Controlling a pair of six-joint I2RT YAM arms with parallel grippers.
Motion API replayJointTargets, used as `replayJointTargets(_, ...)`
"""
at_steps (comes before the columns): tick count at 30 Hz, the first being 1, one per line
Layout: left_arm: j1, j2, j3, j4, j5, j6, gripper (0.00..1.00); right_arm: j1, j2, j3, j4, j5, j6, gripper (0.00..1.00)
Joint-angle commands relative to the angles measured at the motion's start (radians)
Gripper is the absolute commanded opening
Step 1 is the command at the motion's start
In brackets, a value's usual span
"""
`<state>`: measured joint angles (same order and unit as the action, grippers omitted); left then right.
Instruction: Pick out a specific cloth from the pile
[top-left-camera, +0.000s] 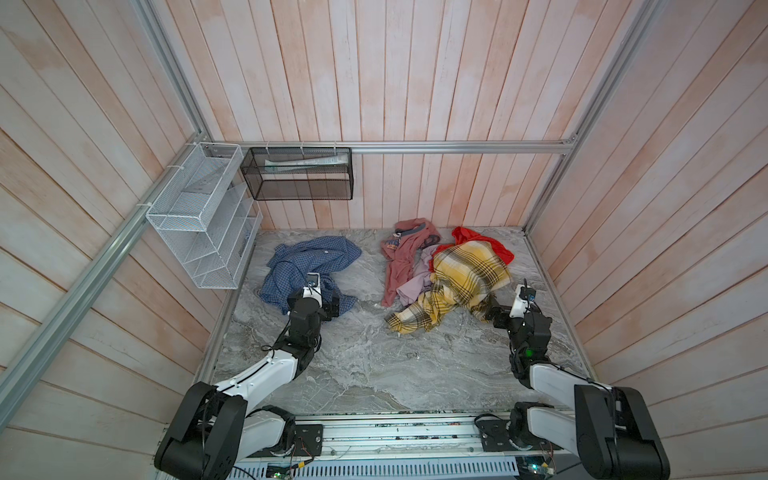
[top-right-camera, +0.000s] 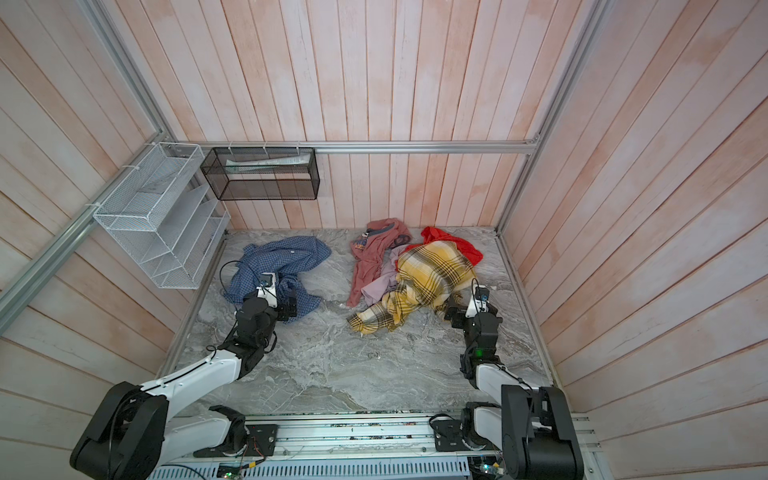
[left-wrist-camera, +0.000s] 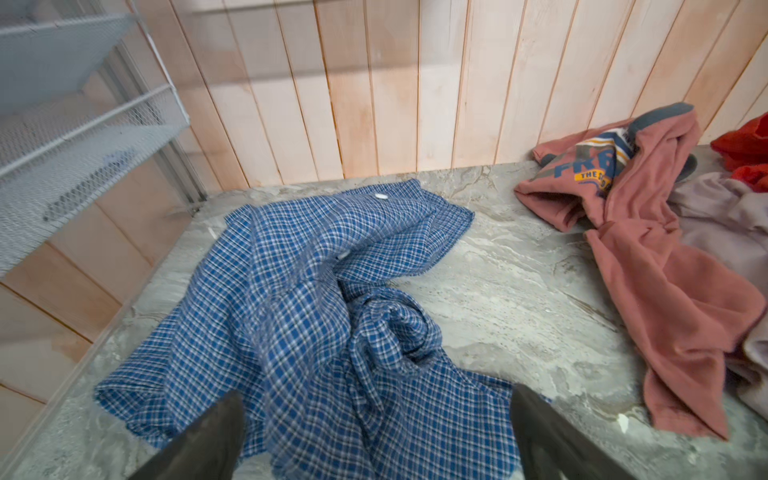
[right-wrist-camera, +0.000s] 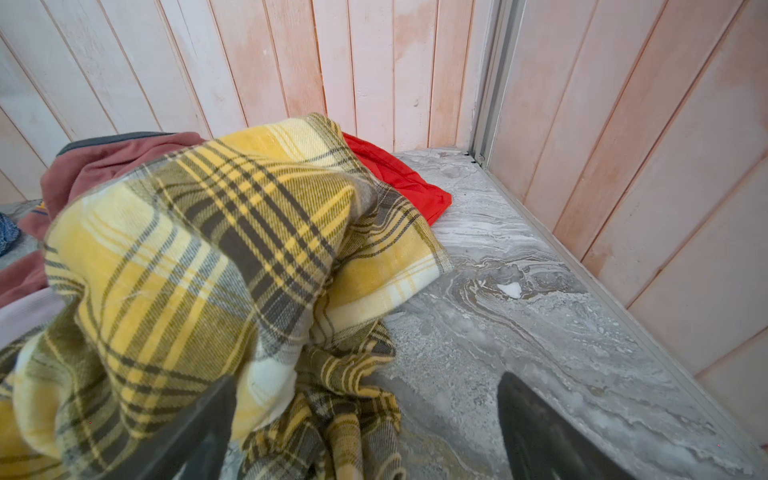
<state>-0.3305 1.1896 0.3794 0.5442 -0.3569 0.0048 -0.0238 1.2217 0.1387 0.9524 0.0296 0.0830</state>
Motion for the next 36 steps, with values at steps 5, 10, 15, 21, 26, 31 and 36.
replayJointTargets(5, 0.1, 0.015, -0.052, 0.162, -0.016, -0.023, 1.0, -0.019, 0.1, 0.001, 0.259, -0.007, -0.057, 0.98)
replayJointTargets(10, 0.101, 0.024, -0.027, 0.169, -0.001, -0.031, 1.0, -0.019, 0.279, 0.016, 0.396, -0.024, -0.052, 0.98)
replayJointTargets(15, 0.102, 0.051, -0.074, 0.304, -0.03, 0.01, 1.0, -0.021, 0.293, 0.067, 0.331, -0.071, -0.073, 0.98)
replayJointTargets(21, 0.124, 0.119, -0.058, 0.309, -0.062, 0.018, 1.0, -0.022, 0.295, 0.108, 0.242, -0.049, -0.063, 0.98)
replayJointTargets(26, 0.229, 0.172, -0.115, 0.448, 0.059, -0.007, 1.0, -0.022, 0.297, 0.108, 0.246, -0.05, -0.062, 0.98)
replayJointTargets(31, 0.361, 0.263, -0.15, 0.58, 0.253, -0.076, 1.0, -0.023, 0.297, 0.107, 0.247, -0.05, -0.062, 0.98)
replayJointTargets(36, 0.362, 0.337, -0.074, 0.51, 0.365, -0.033, 1.0, -0.022, 0.297, 0.108, 0.247, -0.05, -0.062, 0.98)
